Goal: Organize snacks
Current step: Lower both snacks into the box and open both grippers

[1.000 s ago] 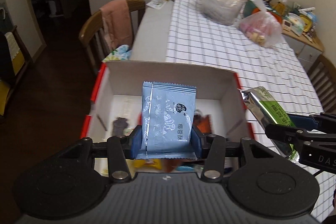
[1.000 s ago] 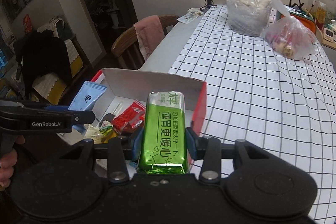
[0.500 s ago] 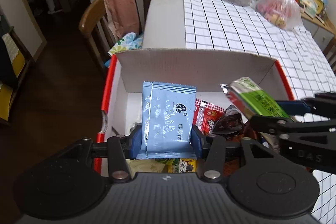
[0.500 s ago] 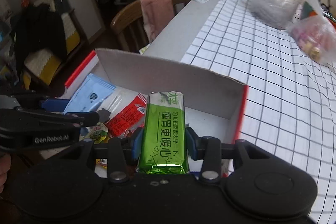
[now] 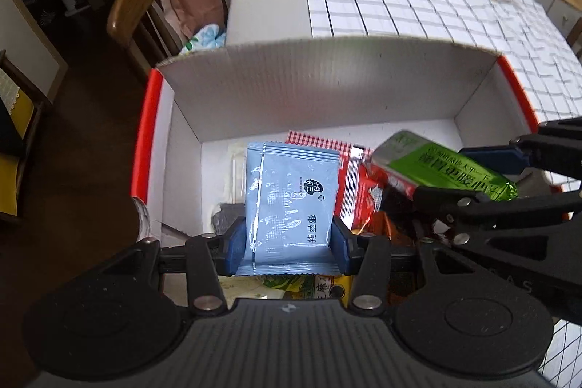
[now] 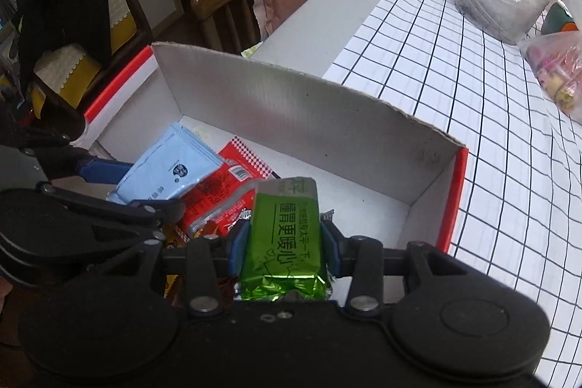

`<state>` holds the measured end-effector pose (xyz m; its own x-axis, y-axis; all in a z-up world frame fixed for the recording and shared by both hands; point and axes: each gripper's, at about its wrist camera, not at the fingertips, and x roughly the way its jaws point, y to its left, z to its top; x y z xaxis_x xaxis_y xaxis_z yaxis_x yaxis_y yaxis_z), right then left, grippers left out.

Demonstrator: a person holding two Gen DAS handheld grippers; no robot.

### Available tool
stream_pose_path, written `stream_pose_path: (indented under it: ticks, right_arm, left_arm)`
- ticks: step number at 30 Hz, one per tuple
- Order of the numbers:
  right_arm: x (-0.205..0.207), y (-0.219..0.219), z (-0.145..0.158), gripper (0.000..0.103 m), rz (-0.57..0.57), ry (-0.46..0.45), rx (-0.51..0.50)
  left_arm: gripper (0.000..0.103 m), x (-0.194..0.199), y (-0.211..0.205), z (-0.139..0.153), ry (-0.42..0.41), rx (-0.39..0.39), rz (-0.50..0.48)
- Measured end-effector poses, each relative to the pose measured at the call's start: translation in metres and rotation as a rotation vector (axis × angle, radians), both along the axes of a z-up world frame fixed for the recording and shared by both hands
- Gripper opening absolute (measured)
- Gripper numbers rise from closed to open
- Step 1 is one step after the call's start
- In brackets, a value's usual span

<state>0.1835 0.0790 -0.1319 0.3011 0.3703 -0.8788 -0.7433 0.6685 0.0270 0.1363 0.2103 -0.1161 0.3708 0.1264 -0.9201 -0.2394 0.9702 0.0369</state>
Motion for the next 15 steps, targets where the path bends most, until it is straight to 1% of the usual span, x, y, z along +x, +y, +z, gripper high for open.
stream_pose_path:
  ticks: [3, 6, 9, 10, 12, 14, 15]
  right_arm:
    - [0.001, -0.001, 0.0, 0.042, -0.002, 0.001, 0.001]
    - [0.001, -0.004, 0.002, 0.045, -0.009, 0.001, 0.009]
    - [0.001, -0.008, 0.005, 0.05, -0.019, 0.0, 0.02]
    - [0.0, -0.01, 0.007, 0.052, -0.023, -0.001, 0.025]
    - [-0.002, -0.014, 0.011, 0.055, -0.031, 0.002, 0.042]
    - [-0.004, -0.019, 0.016, 0.059, -0.036, -0.005, 0.057]
    - [-0.006, -0.021, 0.02, 0.063, -0.039, -0.01, 0.066]
  left_arm:
    - [0.047, 0.001, -0.001, -0.003, 0.019, -0.005, -0.002]
    - [0.048, 0.001, -0.002, -0.003, 0.017, -0.01, -0.005]
    - [0.048, -0.002, -0.002, 0.0, 0.006, -0.015, 0.004]
    - [0.052, -0.003, -0.001, 0.001, 0.0, -0.02, 0.008]
    - [0.056, -0.006, -0.001, 0.004, -0.012, -0.025, 0.017]
    - [0.057, -0.009, 0.0, 0.006, -0.023, -0.027, 0.022]
    - [0.057, -0.011, 0.0, 0.008, -0.03, -0.032, 0.025]
